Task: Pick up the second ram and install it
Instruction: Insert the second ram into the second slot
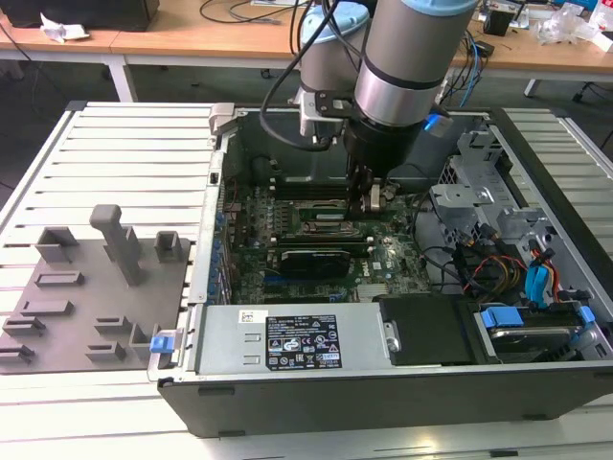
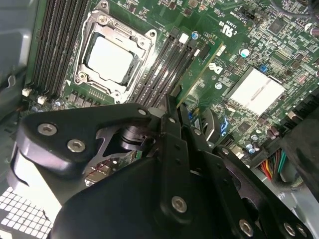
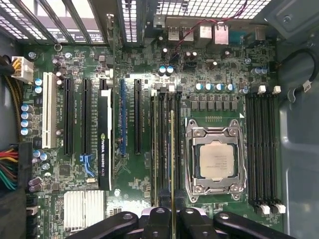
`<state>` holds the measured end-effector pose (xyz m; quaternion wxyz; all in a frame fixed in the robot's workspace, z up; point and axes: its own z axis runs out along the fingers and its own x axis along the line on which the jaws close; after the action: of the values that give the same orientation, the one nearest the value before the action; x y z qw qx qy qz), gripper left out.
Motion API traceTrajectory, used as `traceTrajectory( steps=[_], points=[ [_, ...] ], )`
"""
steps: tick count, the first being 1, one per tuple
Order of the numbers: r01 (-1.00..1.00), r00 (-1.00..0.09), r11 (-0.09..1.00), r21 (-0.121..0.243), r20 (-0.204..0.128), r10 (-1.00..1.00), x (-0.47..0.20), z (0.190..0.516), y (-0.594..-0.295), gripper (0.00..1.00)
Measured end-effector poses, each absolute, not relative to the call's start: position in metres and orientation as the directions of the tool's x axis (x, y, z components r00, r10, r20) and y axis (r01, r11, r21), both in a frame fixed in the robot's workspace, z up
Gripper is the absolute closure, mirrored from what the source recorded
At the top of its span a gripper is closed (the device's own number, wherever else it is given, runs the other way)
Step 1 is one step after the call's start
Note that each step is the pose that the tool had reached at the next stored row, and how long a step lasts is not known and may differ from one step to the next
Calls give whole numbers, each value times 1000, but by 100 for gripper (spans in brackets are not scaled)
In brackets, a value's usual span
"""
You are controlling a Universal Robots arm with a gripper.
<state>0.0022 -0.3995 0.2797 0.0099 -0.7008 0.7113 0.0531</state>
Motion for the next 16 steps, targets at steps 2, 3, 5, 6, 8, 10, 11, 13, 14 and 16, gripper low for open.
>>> traceTrajectory(
  steps=[2, 3, 5, 6, 8, 10, 11, 13, 14, 16],
  points=[
    [-998, -17, 12, 62, -89, -996, 2, 278, -399, 86],
    [-998, -17, 12, 62, -89, -996, 2, 277, -399, 86],
    [-998, -17, 12, 62, -89, -996, 2, 275, -399, 86],
    [-998, -17, 12, 62, -88, -996, 2, 275, -399, 86],
    [-998, -17, 12, 62, -89, -996, 2, 274, -399, 86],
    [-998, -17, 12, 62, -89, -996, 2, 273, -399, 86],
    [-998, -17, 12, 62, -89, -996, 2, 272, -399, 86],
    [-998, -17, 12, 62, -89, -996, 2, 271, -399, 86],
    [-998, -17, 12, 62, -89, -996, 2, 270, -399, 86],
    [-998, -17, 12, 62, -89, -996, 2, 267, -399, 86]
  ],
)
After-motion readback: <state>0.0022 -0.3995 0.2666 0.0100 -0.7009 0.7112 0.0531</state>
